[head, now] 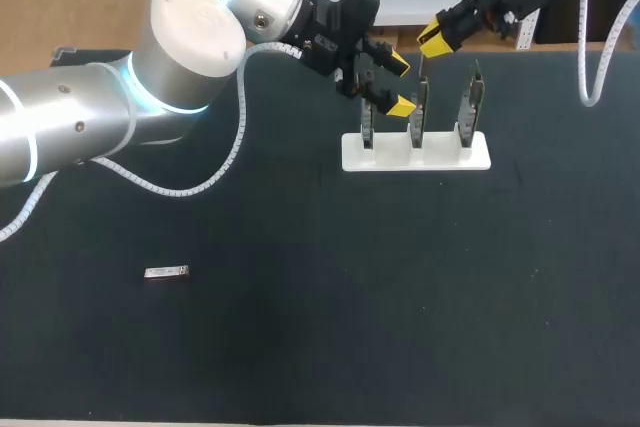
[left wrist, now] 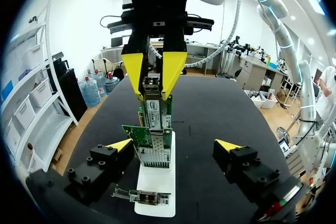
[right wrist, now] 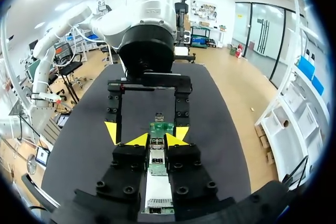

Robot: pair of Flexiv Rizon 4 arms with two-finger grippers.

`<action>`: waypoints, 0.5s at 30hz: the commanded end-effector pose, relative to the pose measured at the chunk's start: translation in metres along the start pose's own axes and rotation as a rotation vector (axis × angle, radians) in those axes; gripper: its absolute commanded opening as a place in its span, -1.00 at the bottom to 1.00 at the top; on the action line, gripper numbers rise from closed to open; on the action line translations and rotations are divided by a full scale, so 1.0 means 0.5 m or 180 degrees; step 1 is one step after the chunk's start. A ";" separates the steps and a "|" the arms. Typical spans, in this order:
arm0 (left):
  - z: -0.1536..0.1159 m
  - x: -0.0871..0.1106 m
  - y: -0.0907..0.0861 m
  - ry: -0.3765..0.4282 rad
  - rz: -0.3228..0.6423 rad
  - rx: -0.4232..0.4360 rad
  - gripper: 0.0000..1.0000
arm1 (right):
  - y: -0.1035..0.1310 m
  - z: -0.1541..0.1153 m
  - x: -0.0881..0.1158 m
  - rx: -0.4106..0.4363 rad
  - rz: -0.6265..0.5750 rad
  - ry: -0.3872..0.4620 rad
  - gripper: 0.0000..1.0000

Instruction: Pick up the optical module with the left hand, and insert it into the network port with the right hand.

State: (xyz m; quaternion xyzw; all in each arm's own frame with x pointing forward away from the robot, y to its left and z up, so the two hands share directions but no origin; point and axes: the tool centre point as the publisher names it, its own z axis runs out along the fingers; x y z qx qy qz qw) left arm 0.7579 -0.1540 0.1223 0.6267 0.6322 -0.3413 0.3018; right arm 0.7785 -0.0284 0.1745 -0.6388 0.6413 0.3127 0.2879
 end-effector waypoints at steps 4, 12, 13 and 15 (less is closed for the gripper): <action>0.000 -0.002 0.003 0.0013 -0.0004 0.0008 1.00 | 0.010 0.004 0.000 0.0068 -0.0028 0.0042 -1.00; 0.000 -0.002 0.003 0.0013 -0.0004 0.0008 1.00 | 0.008 0.007 0.005 0.0058 -0.0013 0.0064 -1.00; 0.000 -0.002 0.003 0.0013 -0.0004 0.0008 1.00 | 0.007 0.007 0.005 0.0056 -0.0011 0.0066 -1.00; 0.000 -0.002 0.003 0.0013 -0.0004 0.0008 1.00 | 0.006 0.008 0.006 0.0052 -0.0008 0.0066 -1.00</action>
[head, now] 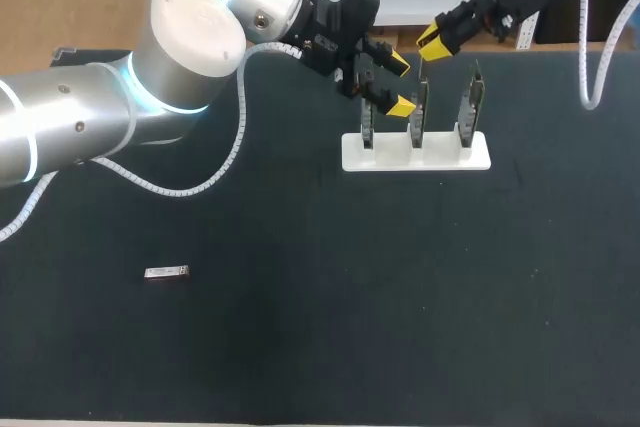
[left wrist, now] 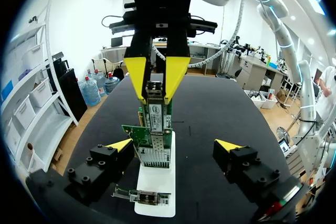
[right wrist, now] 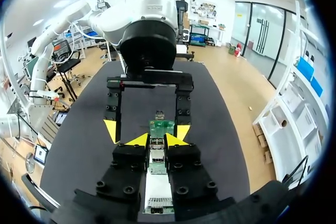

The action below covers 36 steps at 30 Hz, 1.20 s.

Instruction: Pick up the optical module with the left hand, and insert it into the network port with the right hand.

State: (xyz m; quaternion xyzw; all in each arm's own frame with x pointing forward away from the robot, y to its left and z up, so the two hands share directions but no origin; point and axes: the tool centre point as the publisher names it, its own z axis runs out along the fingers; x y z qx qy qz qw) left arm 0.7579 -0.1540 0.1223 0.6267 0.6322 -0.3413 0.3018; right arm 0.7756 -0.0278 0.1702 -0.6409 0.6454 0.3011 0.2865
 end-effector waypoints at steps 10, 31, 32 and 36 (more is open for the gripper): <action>0.000 -0.002 0.003 0.0013 -0.0004 0.0008 1.00 | 0.000 0.005 0.003 -0.0014 0.0008 0.0014 -1.00; 0.000 -0.002 0.003 0.0013 -0.0004 0.0008 1.00 | 0.000 -0.006 -0.002 0.0047 -0.0020 -0.0021 -1.00; 0.000 -0.002 0.003 0.0013 -0.0004 0.0008 1.00 | 0.000 -0.006 -0.002 0.0046 -0.0020 -0.0018 -1.00; 0.000 -0.002 0.003 0.0013 -0.0004 0.0008 1.00 | 0.002 -0.004 0.000 0.0048 -0.0017 -0.0004 -1.00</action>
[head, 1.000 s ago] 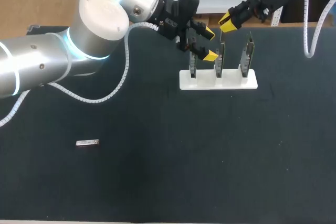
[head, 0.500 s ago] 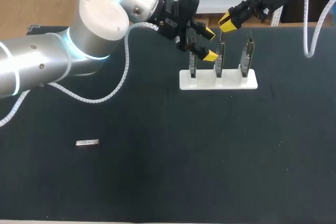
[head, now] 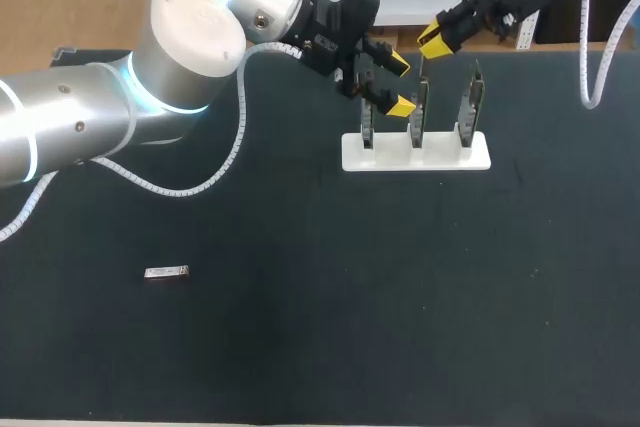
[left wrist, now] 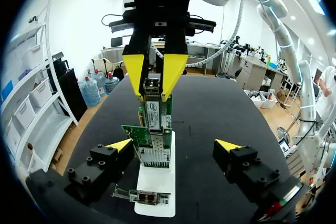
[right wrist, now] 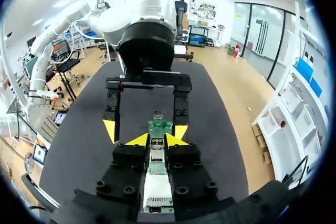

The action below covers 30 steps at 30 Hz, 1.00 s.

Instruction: Pick up the optical module with the left hand, and insert it into the network port with the right hand.

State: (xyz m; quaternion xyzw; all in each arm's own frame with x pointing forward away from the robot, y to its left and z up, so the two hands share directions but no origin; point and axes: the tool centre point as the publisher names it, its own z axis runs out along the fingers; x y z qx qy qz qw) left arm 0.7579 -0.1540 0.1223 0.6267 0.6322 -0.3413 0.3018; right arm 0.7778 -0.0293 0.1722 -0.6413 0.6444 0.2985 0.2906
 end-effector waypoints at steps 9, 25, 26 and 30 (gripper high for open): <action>0.000 -0.002 0.003 0.0013 -0.0004 0.0008 1.00 | 0.011 0.003 0.004 0.0025 0.0004 0.0020 -1.00; 0.000 -0.002 0.003 0.0013 -0.0004 0.0008 1.00 | 0.016 0.009 0.012 0.0038 0.0015 0.0074 -1.00; 0.000 -0.002 0.003 0.0013 -0.0004 0.0008 1.00 | 0.016 0.009 0.013 0.0036 0.0018 0.0076 -1.00; 0.000 -0.002 0.003 0.0013 -0.0004 0.0008 1.00 | 0.016 0.010 0.014 0.0030 0.0026 0.0084 -1.00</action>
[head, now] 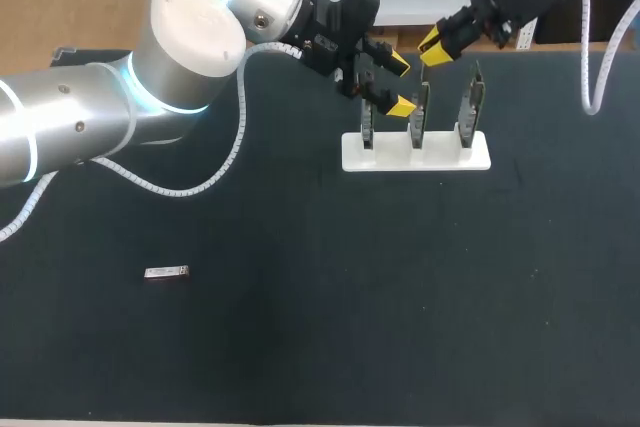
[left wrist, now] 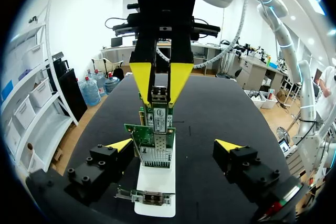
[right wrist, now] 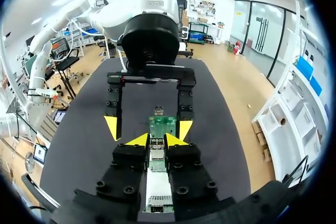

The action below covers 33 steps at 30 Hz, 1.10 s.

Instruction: Pick up the optical module with the left hand, and insert it into the network port with the right hand.

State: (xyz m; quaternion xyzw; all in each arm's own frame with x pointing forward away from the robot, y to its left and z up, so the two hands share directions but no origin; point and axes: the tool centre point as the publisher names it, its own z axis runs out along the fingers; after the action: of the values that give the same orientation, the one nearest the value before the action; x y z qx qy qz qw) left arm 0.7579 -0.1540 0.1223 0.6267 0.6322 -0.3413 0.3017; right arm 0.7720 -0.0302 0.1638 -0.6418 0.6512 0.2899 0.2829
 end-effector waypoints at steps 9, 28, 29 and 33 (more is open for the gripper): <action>0.000 -0.002 0.003 0.0013 -0.0004 0.0008 1.00 | 0.003 0.005 0.005 -0.0014 0.0029 0.0013 -1.00; 0.000 -0.002 0.003 0.0013 -0.0004 0.0008 1.00 | -0.006 0.016 0.024 -0.0065 0.0144 -0.0030 -1.00; 0.000 -0.002 0.003 0.0013 -0.0004 0.0008 1.00 | -0.007 0.017 0.024 -0.0065 0.0147 -0.0030 -1.00; 0.000 -0.002 0.003 0.0013 -0.0004 0.0008 1.00 | -0.008 0.018 0.025 -0.0070 0.0156 -0.0025 -1.00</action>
State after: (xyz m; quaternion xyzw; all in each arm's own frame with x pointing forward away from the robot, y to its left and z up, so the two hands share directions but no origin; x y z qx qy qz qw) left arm 0.7580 -0.1540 0.1223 0.6268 0.6322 -0.3413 0.3017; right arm 0.7735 -0.0320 0.1498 -0.6273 0.6629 0.3042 0.2730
